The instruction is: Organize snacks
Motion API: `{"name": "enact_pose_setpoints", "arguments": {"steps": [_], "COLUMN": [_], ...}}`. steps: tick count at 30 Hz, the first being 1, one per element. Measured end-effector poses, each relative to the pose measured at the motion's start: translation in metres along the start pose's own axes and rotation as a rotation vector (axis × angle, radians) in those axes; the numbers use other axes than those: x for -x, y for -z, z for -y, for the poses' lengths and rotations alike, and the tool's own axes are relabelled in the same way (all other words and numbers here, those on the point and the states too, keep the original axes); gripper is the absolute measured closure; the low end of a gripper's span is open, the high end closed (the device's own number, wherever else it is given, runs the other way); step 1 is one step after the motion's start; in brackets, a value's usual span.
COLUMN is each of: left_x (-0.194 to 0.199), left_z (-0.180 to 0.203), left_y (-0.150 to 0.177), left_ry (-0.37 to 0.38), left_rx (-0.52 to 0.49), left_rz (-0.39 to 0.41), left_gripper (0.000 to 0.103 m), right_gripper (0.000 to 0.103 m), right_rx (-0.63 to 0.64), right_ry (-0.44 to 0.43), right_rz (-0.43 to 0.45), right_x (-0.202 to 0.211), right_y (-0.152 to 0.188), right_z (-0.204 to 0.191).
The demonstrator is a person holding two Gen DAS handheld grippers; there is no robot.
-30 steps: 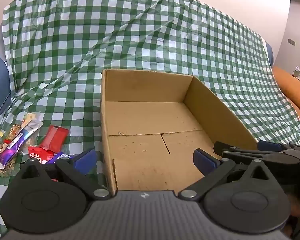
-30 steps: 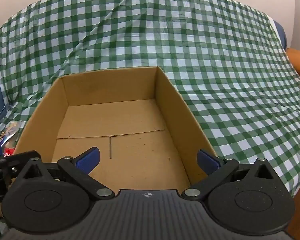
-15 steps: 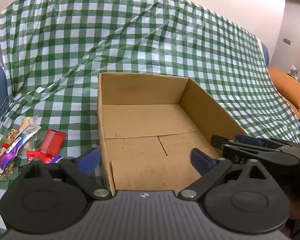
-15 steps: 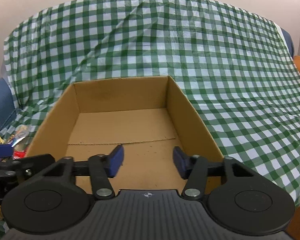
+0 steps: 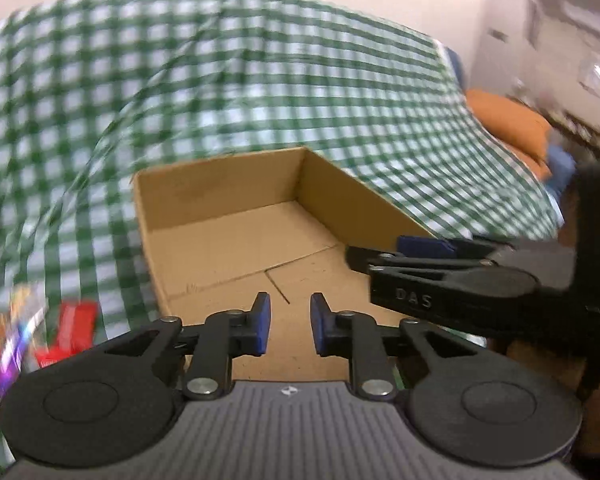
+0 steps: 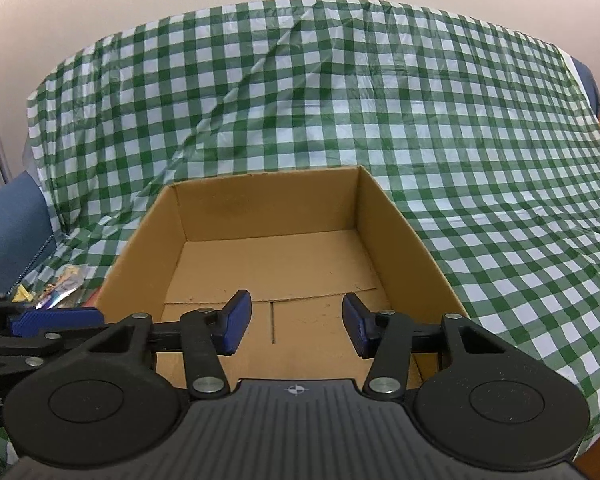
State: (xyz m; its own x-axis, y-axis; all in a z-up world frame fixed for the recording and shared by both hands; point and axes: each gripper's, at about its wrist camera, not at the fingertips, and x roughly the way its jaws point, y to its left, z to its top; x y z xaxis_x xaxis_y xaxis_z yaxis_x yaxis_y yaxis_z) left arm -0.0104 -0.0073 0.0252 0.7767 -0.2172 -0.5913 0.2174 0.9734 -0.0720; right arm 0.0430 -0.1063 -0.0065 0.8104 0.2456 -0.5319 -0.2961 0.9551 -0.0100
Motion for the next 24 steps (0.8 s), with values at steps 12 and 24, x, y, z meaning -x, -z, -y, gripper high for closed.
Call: {"name": "enact_pose_setpoints", "arguments": {"steps": [12, 24], "left_x": [0.010, 0.048], "left_z": [-0.023, -0.088], "left_y": [0.025, 0.021], "left_ry": [0.061, 0.072], "left_rx": [-0.060, 0.076], "left_rz": [0.008, 0.051], "left_gripper": [0.079, 0.091], "right_gripper": [0.054, 0.068], "right_rx": [0.001, 0.043], "right_ry": [-0.086, -0.167], "right_rz": [0.076, 0.075], "right_x": [0.006, -0.003], "right_y": [0.007, 0.014], "right_z": [-0.013, -0.064]}}
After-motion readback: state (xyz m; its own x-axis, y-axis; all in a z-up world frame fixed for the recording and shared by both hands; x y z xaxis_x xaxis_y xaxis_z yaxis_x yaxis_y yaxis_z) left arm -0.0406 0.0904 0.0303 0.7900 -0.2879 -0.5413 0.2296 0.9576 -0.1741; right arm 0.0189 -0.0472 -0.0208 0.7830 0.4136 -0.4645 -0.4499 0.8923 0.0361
